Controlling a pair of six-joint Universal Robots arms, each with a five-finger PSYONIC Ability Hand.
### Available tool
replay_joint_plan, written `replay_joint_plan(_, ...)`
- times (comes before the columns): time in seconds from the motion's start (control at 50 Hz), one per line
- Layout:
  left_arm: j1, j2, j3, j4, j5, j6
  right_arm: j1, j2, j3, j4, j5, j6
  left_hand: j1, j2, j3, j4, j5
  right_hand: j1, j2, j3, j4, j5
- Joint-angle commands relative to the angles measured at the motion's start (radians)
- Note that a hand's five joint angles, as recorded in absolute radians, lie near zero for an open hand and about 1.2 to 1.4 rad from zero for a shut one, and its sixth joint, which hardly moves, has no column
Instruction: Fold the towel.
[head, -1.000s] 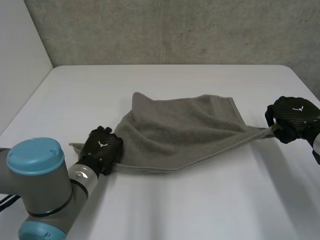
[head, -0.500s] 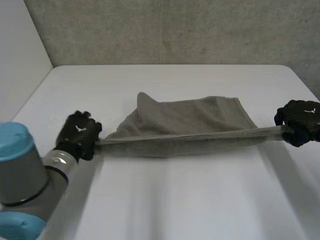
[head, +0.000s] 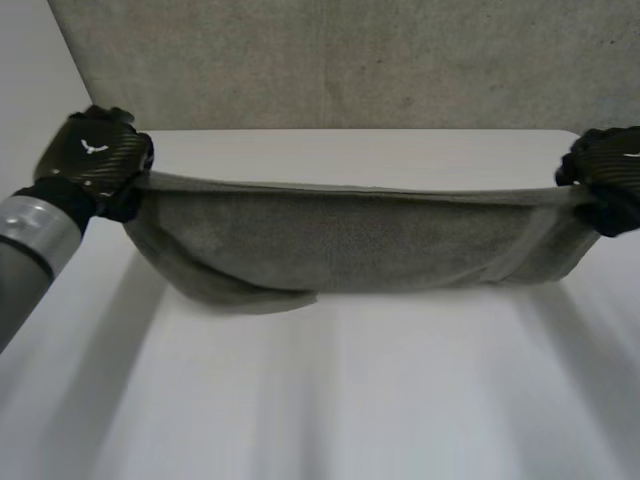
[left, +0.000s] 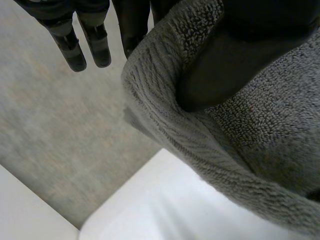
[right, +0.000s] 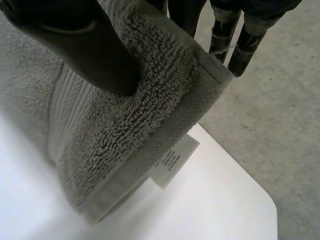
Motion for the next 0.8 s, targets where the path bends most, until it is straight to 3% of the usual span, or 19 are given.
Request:
replay_joint_plan(0.02,-0.017,-0.299,0.246,-0.003,-0.016,0.001,0.191,0.257,-0.238,-0.116,0.180,-0.021,0.142,0.058,-0.048,-0.054,0.078,0.075,0.061,-0.047,-0.076,0.067)
replay_joint_plan(0.12,-0.028,-0.446,0.564,0.008,-0.024,-0.016,0.222,0.336,-0.428,-0.233,0.250,-0.015,0.142,0.058,-0.048,-0.054,0.078,0.075,0.061,-0.047,-0.076,0.067)
replay_joint_plan(0.2,-0.045,-0.446,0.701,0.022,-0.036,-0.067,0.239,0.330,-0.570,-0.312,0.312,0.017,0.142,0.058,-0.048,-0.054,0.078,0.075,0.061,-0.047,-0.076,0.067)
replay_joint_plan(0.24,-0.049,-0.435,0.748,0.046,-0.045,-0.104,0.254,0.287,-0.635,-0.380,0.345,0.119,0.142,0.058,-0.048,-0.054,0.078,0.075,0.061,-0.047,-0.076,0.067)
replay_joint_plan(0.3,-0.048,-0.378,0.766,0.105,-0.048,-0.194,0.253,0.272,-0.636,-0.398,0.342,0.164,0.142,0.058,-0.048,-0.054,0.078,0.075,0.061,-0.047,-0.076,0.067)
replay_joint_plan(0.38,-0.034,-0.306,0.687,0.152,-0.021,-0.285,0.245,0.263,-0.555,-0.401,0.292,0.201,0.142,0.058,-0.048,-0.054,0.078,0.075,0.061,-0.047,-0.076,0.067)
replay_joint_plan(0.52,-0.025,-0.305,0.504,0.165,0.079,-0.276,0.233,0.250,-0.381,-0.414,0.247,0.189,0.142,0.058,-0.048,-0.054,0.078,0.075,0.061,-0.047,-0.076,0.067)
replay_joint_plan(0.66,0.020,-0.319,0.271,0.172,0.105,-0.168,0.141,0.241,-0.084,-0.422,0.099,0.141,0.142,0.058,-0.048,-0.054,0.078,0.075,0.061,-0.047,-0.076,0.067)
replay_joint_plan(0.8,0.046,-0.316,0.068,0.172,0.191,-0.046,0.086,0.191,0.091,-0.414,0.033,0.057,0.142,0.058,-0.048,-0.054,0.078,0.075,0.061,-0.047,-0.076,0.067)
